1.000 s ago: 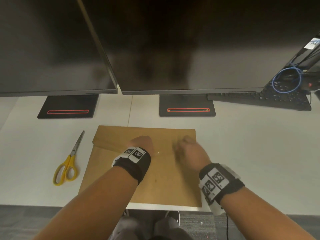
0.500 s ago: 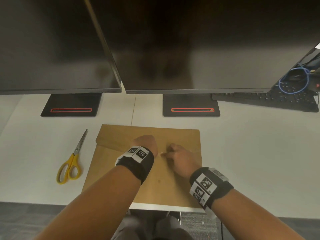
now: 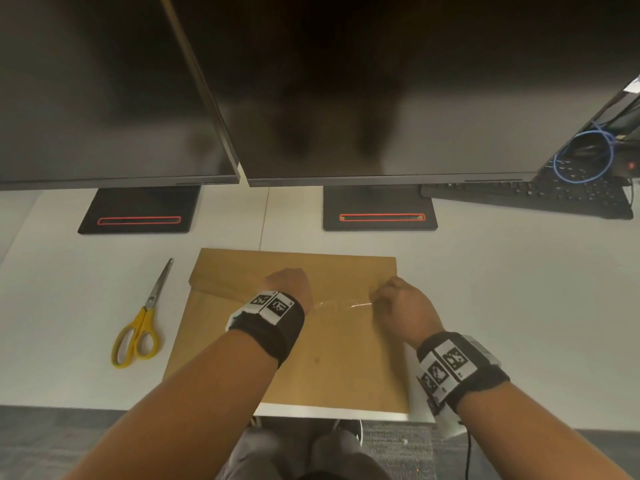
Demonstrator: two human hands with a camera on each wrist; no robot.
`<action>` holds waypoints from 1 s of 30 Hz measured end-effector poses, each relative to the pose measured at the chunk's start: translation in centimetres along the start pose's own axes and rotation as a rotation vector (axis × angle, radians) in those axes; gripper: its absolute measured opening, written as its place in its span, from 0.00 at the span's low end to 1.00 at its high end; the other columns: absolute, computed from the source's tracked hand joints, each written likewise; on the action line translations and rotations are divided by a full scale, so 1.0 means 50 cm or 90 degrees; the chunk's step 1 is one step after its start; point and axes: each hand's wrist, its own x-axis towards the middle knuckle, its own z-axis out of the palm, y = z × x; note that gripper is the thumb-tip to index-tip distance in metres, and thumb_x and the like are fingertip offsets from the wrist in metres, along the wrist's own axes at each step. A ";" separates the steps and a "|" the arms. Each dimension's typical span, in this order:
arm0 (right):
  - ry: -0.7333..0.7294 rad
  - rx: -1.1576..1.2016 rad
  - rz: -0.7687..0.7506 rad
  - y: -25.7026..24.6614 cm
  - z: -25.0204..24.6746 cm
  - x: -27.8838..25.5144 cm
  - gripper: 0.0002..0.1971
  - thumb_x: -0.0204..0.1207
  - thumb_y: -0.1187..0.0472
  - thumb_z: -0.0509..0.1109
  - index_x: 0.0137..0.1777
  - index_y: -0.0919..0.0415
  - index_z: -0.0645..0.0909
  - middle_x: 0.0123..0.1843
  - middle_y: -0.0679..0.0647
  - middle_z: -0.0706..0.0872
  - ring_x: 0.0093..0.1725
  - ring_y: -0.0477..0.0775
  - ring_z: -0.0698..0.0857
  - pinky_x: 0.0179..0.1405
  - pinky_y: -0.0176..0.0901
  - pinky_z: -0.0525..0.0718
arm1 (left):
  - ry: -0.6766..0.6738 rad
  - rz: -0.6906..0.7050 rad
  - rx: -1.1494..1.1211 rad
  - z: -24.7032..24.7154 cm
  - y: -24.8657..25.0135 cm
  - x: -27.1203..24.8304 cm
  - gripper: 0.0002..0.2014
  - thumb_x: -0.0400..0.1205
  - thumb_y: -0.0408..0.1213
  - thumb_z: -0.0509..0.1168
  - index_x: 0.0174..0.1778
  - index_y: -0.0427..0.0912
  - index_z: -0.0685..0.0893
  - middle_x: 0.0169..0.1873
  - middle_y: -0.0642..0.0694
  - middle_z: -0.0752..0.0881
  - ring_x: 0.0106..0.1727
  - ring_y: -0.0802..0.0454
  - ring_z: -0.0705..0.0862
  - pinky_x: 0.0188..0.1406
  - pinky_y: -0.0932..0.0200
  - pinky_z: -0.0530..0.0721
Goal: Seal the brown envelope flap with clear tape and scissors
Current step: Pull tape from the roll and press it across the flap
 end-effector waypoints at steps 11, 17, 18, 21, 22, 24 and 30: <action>-0.108 0.023 -0.144 -0.132 0.036 0.014 0.17 0.78 0.67 0.60 0.65 0.59 0.81 0.60 0.58 0.79 0.60 0.59 0.78 0.58 0.51 0.79 | 0.003 0.010 -0.008 0.002 -0.002 -0.001 0.03 0.80 0.35 0.65 0.45 0.41 0.83 0.48 0.45 0.88 0.45 0.46 0.86 0.41 0.58 0.79; -0.141 -0.006 -0.139 -0.163 0.069 0.033 0.17 0.78 0.69 0.61 0.63 0.60 0.82 0.62 0.57 0.80 0.62 0.61 0.78 0.56 0.48 0.80 | 0.024 0.031 -0.027 0.005 -0.015 -0.008 0.08 0.79 0.40 0.64 0.47 0.41 0.84 0.42 0.45 0.86 0.44 0.46 0.86 0.38 0.58 0.79; -0.136 -0.013 -0.137 -0.160 0.073 0.033 0.17 0.78 0.67 0.61 0.64 0.59 0.82 0.64 0.56 0.79 0.63 0.60 0.78 0.58 0.49 0.81 | 0.011 0.035 -0.041 0.003 -0.024 -0.010 0.09 0.78 0.44 0.65 0.43 0.41 0.83 0.39 0.46 0.85 0.42 0.46 0.86 0.38 0.58 0.80; -0.152 -0.040 -0.132 -0.160 0.078 0.033 0.19 0.77 0.65 0.62 0.67 0.57 0.81 0.66 0.55 0.77 0.65 0.58 0.77 0.61 0.49 0.81 | -0.090 0.057 -0.158 0.001 -0.073 -0.010 0.19 0.74 0.57 0.67 0.35 0.42 0.83 0.37 0.44 0.90 0.42 0.44 0.89 0.41 0.56 0.83; -0.156 -0.042 -0.132 -0.160 0.079 0.033 0.19 0.77 0.65 0.62 0.68 0.56 0.80 0.67 0.54 0.76 0.66 0.58 0.76 0.62 0.46 0.79 | -0.128 0.066 -0.209 -0.001 -0.094 -0.012 0.24 0.73 0.61 0.65 0.37 0.40 0.85 0.37 0.44 0.91 0.43 0.44 0.90 0.46 0.54 0.84; -0.155 -0.033 -0.137 -0.160 0.085 0.034 0.21 0.78 0.66 0.63 0.70 0.54 0.78 0.68 0.54 0.75 0.67 0.57 0.75 0.63 0.42 0.76 | -0.154 0.108 -0.278 -0.004 -0.142 -0.019 0.32 0.75 0.67 0.60 0.37 0.36 0.85 0.30 0.46 0.91 0.41 0.46 0.89 0.55 0.51 0.82; -0.155 -0.032 -0.142 -0.146 0.100 0.014 0.32 0.73 0.70 0.64 0.78 0.50 0.67 0.72 0.54 0.73 0.72 0.57 0.69 0.69 0.46 0.73 | -0.062 0.244 -0.386 -0.003 -0.195 -0.041 0.24 0.85 0.52 0.57 0.31 0.37 0.77 0.24 0.48 0.79 0.31 0.52 0.78 0.45 0.55 0.76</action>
